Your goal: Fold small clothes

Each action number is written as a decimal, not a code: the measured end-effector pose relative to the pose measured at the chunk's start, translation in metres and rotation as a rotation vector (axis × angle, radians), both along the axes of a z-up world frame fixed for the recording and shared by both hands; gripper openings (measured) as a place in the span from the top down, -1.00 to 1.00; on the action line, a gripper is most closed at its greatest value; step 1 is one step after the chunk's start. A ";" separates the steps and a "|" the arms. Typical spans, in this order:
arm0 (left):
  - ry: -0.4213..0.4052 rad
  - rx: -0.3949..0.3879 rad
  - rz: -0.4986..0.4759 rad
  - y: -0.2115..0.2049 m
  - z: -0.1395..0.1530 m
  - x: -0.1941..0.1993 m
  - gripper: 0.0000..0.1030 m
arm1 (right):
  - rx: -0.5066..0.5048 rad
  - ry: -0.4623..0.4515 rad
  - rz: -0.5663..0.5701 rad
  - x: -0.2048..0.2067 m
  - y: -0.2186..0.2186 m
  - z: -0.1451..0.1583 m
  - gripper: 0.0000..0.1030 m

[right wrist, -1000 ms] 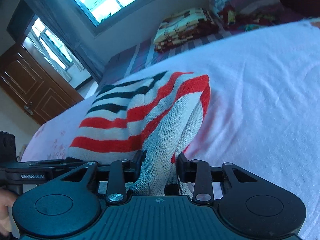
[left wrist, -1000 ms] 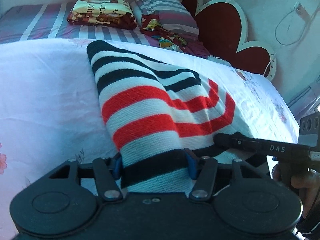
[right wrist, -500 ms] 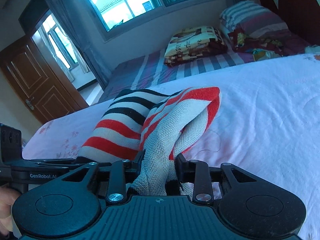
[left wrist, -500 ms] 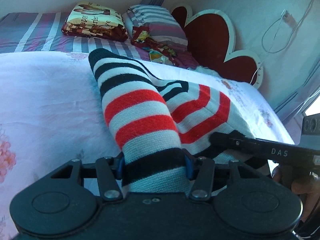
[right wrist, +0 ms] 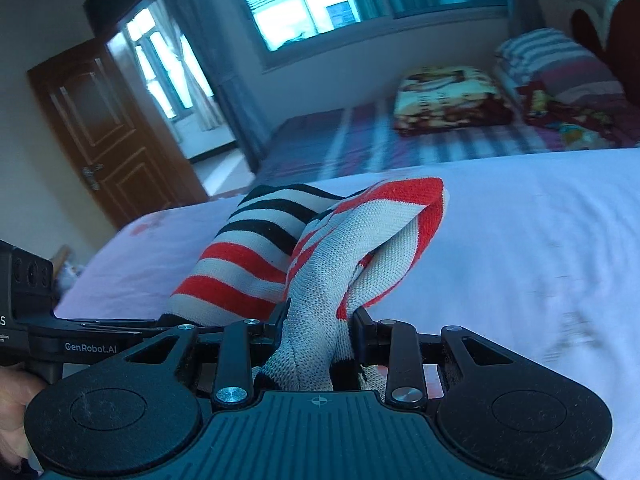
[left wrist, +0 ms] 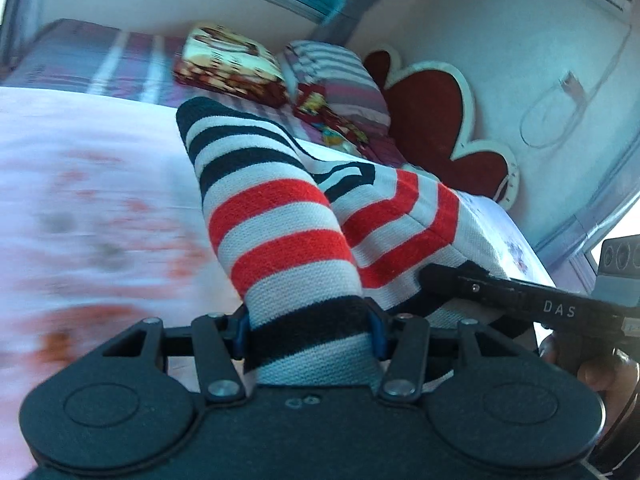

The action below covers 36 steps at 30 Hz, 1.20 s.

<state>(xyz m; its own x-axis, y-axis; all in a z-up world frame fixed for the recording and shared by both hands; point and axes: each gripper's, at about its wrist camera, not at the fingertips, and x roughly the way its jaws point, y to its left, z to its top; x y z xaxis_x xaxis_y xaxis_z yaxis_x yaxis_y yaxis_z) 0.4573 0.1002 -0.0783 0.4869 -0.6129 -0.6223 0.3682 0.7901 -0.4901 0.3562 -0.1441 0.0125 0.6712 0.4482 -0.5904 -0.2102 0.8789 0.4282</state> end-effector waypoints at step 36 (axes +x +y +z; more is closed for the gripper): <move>-0.114 0.160 0.197 0.151 0.001 -0.070 0.09 | -0.073 -0.004 0.128 0.030 0.109 -0.065 0.61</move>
